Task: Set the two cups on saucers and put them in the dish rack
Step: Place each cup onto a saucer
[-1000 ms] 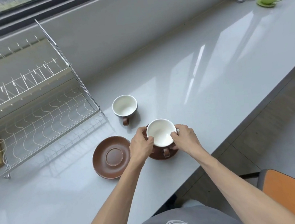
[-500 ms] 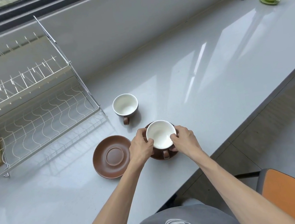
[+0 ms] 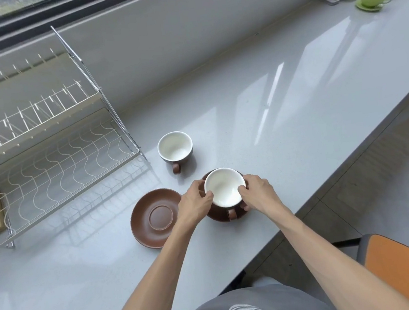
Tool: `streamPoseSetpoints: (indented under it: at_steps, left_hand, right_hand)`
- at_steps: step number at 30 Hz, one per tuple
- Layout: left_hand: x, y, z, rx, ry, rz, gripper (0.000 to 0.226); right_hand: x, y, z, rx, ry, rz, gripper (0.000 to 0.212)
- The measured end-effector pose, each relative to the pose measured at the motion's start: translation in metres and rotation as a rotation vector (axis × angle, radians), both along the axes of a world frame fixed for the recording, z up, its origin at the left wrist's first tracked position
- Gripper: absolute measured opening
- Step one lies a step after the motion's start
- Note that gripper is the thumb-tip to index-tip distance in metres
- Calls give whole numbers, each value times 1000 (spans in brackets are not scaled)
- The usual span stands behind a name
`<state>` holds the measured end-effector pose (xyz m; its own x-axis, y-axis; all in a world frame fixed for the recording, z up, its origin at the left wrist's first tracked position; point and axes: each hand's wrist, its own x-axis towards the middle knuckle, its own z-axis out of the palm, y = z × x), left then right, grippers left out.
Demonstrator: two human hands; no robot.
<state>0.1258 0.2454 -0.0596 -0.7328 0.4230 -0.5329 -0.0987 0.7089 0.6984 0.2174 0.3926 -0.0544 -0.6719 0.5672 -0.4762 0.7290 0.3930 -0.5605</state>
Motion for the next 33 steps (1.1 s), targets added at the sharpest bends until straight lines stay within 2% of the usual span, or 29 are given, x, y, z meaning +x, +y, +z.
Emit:
streamPoseSetpoints:
  at_steps: [6,9,12,18,22,27,33]
  left_hand:
    - [-24,-7,10,-130,25,-187,40]
    - [-43,-12,16,-139,16,-216,45]
    - [-69,-18,23,-62,-42,-131,43]
    - [-114,-39,29,-88,57,-1,28]
    - [-132,-42,21,-21,61,148,42]
    - [-144,-29,1,150,-7,410,47]
    - [-153,-12,-16,211,-77,451,45]
  right_hand:
    - [-17,8,11,115,-34,-8,40]
    - [-32,12,16,126,-12,2,45]
    - [-49,12,21,145,36,20,44]
    - [-88,7,26,119,94,66,44]
    - [-114,5,20,77,132,61,43]
    - [-145,1,7,20,120,67,46]
    - [-171,-10,-4,-53,137,59,49]
